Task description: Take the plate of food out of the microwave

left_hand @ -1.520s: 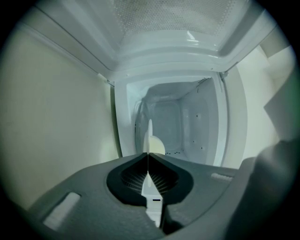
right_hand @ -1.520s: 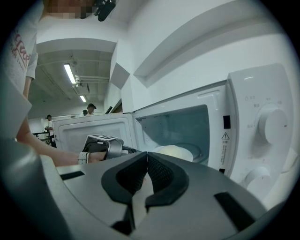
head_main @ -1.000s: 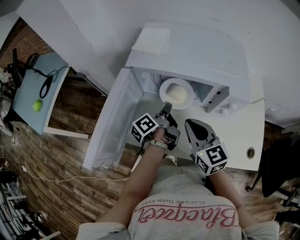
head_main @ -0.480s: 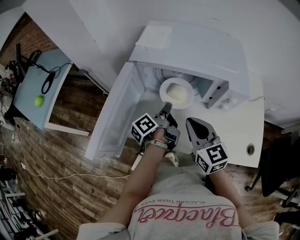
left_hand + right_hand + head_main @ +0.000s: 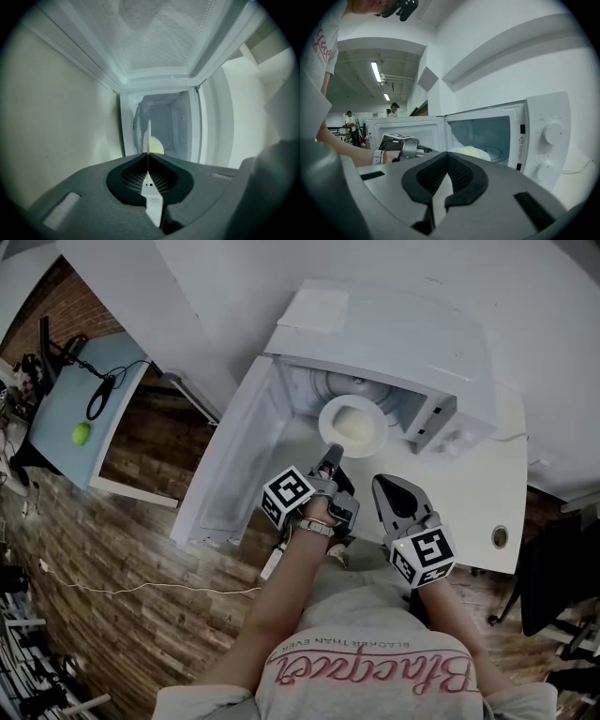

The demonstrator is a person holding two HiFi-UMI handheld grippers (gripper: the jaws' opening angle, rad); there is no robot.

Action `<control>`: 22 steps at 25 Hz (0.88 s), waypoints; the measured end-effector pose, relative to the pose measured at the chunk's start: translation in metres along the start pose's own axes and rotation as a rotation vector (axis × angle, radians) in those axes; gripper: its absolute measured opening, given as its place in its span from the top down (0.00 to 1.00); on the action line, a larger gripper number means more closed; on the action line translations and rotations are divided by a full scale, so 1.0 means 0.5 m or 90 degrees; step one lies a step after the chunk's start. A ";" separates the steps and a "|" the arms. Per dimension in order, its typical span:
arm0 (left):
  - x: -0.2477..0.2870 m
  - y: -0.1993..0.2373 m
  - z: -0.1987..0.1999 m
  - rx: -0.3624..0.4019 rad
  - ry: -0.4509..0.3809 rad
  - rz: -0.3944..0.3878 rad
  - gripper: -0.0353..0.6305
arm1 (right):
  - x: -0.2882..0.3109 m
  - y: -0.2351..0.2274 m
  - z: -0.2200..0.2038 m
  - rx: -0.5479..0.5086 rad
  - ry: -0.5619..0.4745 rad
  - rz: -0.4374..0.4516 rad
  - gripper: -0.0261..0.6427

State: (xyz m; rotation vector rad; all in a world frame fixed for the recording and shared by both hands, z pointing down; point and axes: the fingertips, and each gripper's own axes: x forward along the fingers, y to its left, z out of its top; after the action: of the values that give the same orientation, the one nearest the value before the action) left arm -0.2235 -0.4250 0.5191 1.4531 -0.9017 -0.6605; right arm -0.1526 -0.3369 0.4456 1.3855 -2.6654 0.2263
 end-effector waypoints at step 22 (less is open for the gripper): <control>-0.047 -0.043 -0.036 -0.010 -0.017 -0.011 0.93 | -0.060 0.005 0.054 -0.015 -0.026 -0.004 0.94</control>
State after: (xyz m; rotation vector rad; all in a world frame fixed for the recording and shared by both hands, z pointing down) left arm -0.2180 -0.3965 0.4966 1.4414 -0.9040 -0.6999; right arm -0.1385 -0.3166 0.4134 1.4059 -2.6876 0.1668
